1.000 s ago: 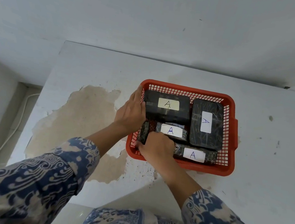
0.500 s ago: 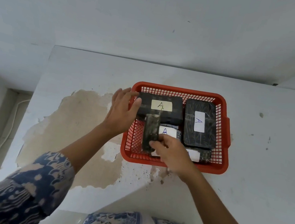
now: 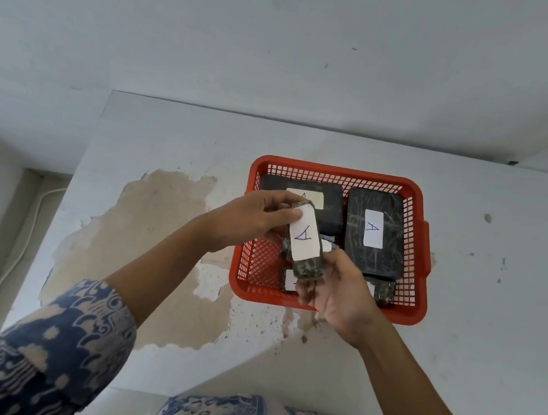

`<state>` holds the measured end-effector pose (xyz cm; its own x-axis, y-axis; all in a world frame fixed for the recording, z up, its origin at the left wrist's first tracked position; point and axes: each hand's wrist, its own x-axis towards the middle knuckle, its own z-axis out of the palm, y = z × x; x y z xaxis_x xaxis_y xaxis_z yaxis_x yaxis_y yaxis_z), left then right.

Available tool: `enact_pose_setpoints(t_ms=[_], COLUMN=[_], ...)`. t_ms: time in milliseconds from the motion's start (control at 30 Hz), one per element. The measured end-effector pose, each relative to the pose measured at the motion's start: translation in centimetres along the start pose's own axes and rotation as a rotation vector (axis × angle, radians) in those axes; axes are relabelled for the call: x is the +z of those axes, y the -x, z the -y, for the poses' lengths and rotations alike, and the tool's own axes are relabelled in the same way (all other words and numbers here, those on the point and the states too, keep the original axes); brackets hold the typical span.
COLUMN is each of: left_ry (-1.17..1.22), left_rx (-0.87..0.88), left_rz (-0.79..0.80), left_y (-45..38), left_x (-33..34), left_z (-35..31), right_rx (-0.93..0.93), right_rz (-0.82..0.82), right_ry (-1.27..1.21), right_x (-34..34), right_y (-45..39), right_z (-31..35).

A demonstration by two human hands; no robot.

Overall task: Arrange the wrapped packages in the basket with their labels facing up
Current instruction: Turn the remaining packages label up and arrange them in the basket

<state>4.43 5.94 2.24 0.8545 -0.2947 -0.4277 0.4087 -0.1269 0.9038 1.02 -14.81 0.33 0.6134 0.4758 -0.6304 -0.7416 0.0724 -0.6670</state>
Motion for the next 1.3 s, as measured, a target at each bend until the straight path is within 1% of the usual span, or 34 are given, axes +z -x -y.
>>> enact_pose_setpoints(t_ms=[67,133,233,333,400,533,567,600,667,700,733,767,867,933,1067,1300], left_ry=[-0.009,-0.067,-0.173,-0.179,-0.161,-0.147,-0.193,-0.274,-0.476,-0.571,-0.643,-0.687,-0.756,-0.804,-0.778,-0.736], left_rx=[0.000,0.003,0.001,-0.007,-0.002,0.005,0.021,0.052,0.111,0.111,0.100,0.085,0.012,0.040,0.074,0.096], left_rz=[-0.042,-0.057,0.019,0.069,0.043,0.012,-0.026,-0.107,-0.375,-0.505,-0.592,-0.627,-0.565,-0.559,-0.624,-0.601], left_y=[0.1,0.2,0.4,0.2,-0.1,-0.1,-0.2,-0.4,-1.5,-2.1,-2.7,-3.2,-4.3,-4.5,-4.6,-4.4], left_x=[-0.3,-0.7,-1.0,-0.7,-0.6,-1.4,-1.7,-1.9,-2.1,-2.2,-2.2,-2.2,-1.3,-0.5,-0.2,-0.3], left_z=[0.1,0.1,0.0,-0.1,-0.1,0.4,0.7,1.2,2.5,3.2,3.9,4.7,6.8,8.2,8.9,8.8], right_rx=[-0.008,-0.066,-0.168,-0.223,-0.233,-0.245,-0.256,-0.267,-0.281,-0.281,-0.280,-0.284,-0.320,-0.340,-0.357,-0.396], right_rz=[-0.050,-0.104,-0.152,-0.117,-0.109,-0.093,-0.104,-0.127,-0.187,-0.213,-0.232,-0.248,-0.284,-0.309,-0.392,-0.432], right_ry=[0.125,0.271,0.395,0.517,0.535,0.482,0.483,0.499,0.588,0.641,0.688,0.742,0.944,1.029,1.146,1.396], right_x=[-0.1,-0.3,-0.5,-0.2,0.0,-0.1,-0.1,-0.2,-0.1,0.0,0.2,0.4,1.2,1.7,2.3,3.1], right_y=[-0.1,-0.3,-0.4,-0.9,-1.2,-2.4,-2.7,-3.2,-4.1,-4.6,-5.1,-5.6,-7.1,-8.0,-9.1,-9.7], right_z=[0.1,0.5,1.9,3.0,3.6,4.2,4.2,4.1,3.6,3.3,2.9,2.4,0.7,-0.7,-2.6,-4.0])
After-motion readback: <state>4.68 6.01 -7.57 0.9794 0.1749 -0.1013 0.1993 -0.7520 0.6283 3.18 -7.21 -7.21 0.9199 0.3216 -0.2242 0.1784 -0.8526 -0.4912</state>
